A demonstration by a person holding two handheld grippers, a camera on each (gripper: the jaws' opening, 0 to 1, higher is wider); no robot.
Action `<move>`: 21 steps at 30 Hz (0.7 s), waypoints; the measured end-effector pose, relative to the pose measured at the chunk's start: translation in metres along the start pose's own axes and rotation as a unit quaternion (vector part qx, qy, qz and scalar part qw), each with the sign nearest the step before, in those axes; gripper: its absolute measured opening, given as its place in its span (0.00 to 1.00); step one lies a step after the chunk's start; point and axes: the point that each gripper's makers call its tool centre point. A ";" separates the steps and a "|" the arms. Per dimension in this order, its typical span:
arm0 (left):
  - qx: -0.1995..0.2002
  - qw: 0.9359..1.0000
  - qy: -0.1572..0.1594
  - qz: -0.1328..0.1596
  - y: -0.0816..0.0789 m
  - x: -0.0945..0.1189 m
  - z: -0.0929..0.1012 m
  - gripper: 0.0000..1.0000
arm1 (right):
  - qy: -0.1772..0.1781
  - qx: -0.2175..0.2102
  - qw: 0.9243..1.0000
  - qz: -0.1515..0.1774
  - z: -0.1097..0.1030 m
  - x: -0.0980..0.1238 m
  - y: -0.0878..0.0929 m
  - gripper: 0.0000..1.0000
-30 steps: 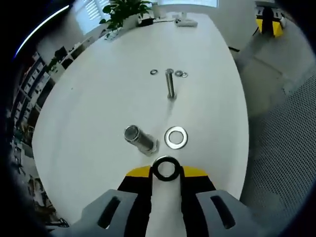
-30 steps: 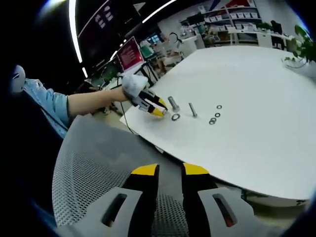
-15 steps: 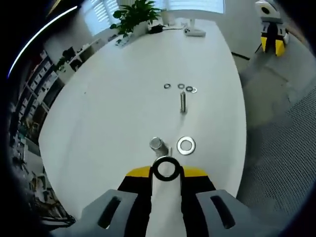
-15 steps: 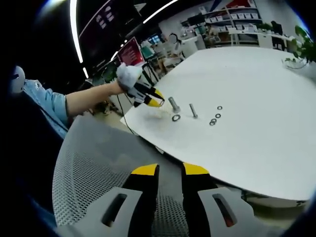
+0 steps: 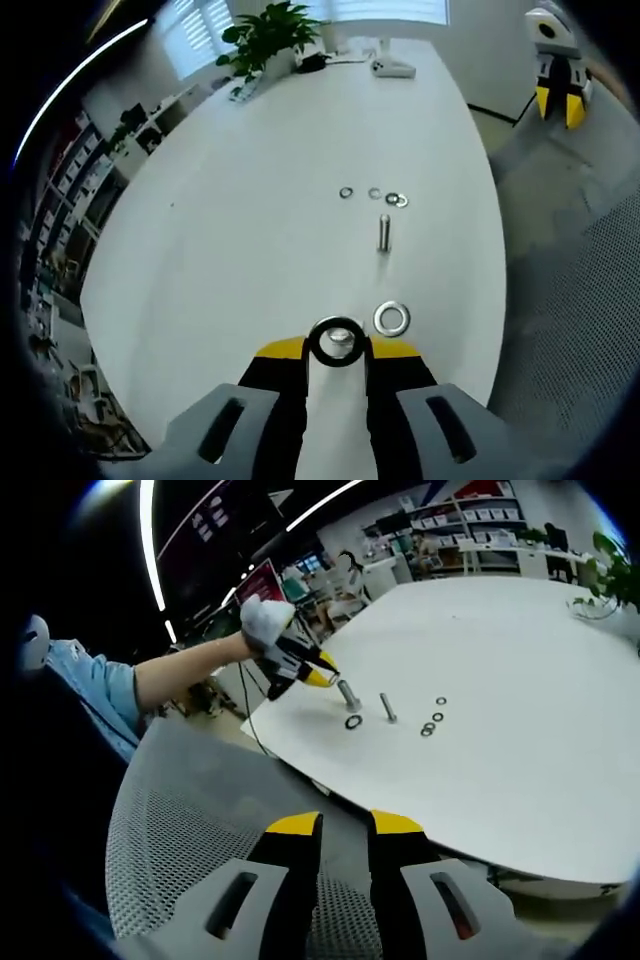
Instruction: Place the washer onto the threaded stud by aligning its center hole with the stud, sliding it down to the base, and recovering from edge contact or off-axis alignment until the washer reaches the visible bottom stop.
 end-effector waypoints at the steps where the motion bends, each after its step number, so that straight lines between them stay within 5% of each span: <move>1: 0.002 1.000 0.001 -0.001 -0.001 -0.001 0.001 0.19 | 0.000 0.000 1.000 0.000 0.000 0.000 0.000 0.21; 21: -0.008 0.999 0.018 -0.050 -0.001 -0.020 0.002 0.19 | -0.006 0.001 1.000 -0.002 -0.001 0.000 0.001 0.21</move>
Point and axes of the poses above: the point that each gripper's makers call its tool centre point, and the gripper's own axes: x roughly backward along the fingers, z roughly to its right, y roughly out of its underside, and after that the axes turned 8 degrees about x, right-handed
